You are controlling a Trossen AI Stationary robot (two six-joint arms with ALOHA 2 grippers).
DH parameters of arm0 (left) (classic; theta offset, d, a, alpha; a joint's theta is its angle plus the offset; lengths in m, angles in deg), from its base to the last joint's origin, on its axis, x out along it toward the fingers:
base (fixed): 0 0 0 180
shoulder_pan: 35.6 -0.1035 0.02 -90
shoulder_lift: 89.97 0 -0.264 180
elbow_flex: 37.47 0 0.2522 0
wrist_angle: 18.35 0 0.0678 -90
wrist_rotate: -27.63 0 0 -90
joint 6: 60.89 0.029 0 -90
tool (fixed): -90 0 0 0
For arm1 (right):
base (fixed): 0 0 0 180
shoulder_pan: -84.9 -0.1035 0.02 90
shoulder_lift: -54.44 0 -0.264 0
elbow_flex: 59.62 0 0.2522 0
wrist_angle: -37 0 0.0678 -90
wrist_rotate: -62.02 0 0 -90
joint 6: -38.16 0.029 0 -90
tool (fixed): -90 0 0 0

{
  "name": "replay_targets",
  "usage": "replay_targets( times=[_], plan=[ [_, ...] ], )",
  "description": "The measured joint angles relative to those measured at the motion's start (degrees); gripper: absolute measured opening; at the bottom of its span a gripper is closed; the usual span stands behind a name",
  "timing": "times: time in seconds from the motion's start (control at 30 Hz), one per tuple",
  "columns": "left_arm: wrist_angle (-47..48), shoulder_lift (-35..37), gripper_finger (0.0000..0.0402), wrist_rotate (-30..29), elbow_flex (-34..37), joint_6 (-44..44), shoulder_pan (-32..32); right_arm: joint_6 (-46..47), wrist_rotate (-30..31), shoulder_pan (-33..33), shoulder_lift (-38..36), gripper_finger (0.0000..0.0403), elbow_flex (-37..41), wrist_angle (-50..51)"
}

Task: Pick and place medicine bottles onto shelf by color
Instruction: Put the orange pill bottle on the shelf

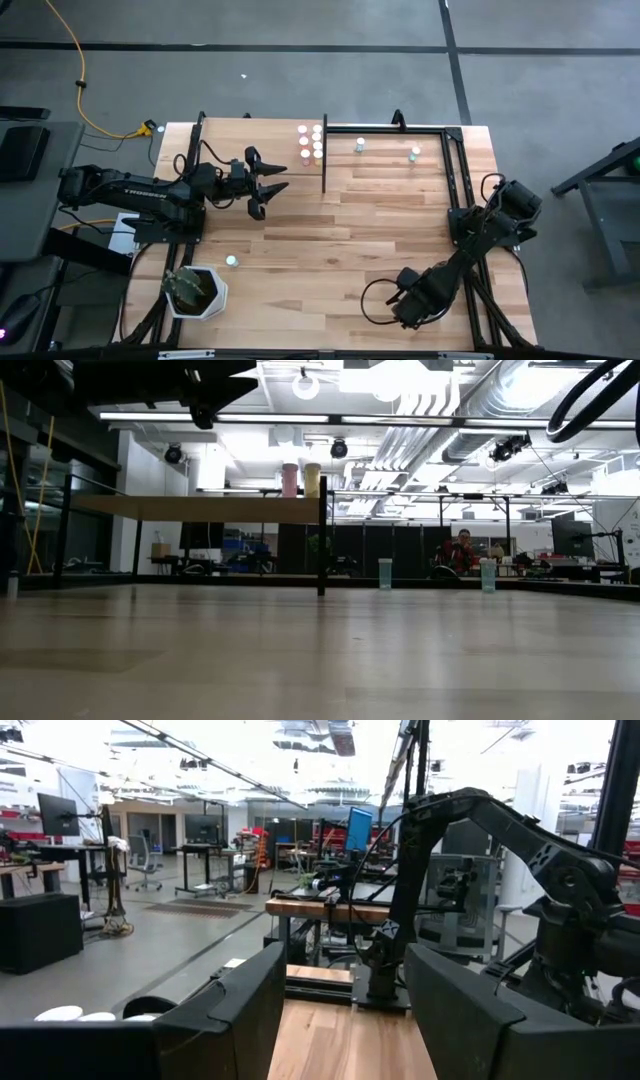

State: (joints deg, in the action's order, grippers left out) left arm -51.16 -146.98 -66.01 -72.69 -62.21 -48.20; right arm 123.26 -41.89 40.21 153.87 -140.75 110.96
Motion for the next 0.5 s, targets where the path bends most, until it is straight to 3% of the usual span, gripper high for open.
replay_targets(
  times=[0.23, 0.5],
  plan=[
    [0.02, 0.0, 0.0195, 0.0, 0.0, -0.04, 0.0, -0.04, 0.18, 0.0, 0.0, 0.013, 0.0, 0.07],
    [0.04, 0.0, 0.0195, 0.0, 0.0, -0.04, 0.0, -0.07, 0.16, 0.02, 0.0, 0.0111, 0.0, 0.13]
  ],
)
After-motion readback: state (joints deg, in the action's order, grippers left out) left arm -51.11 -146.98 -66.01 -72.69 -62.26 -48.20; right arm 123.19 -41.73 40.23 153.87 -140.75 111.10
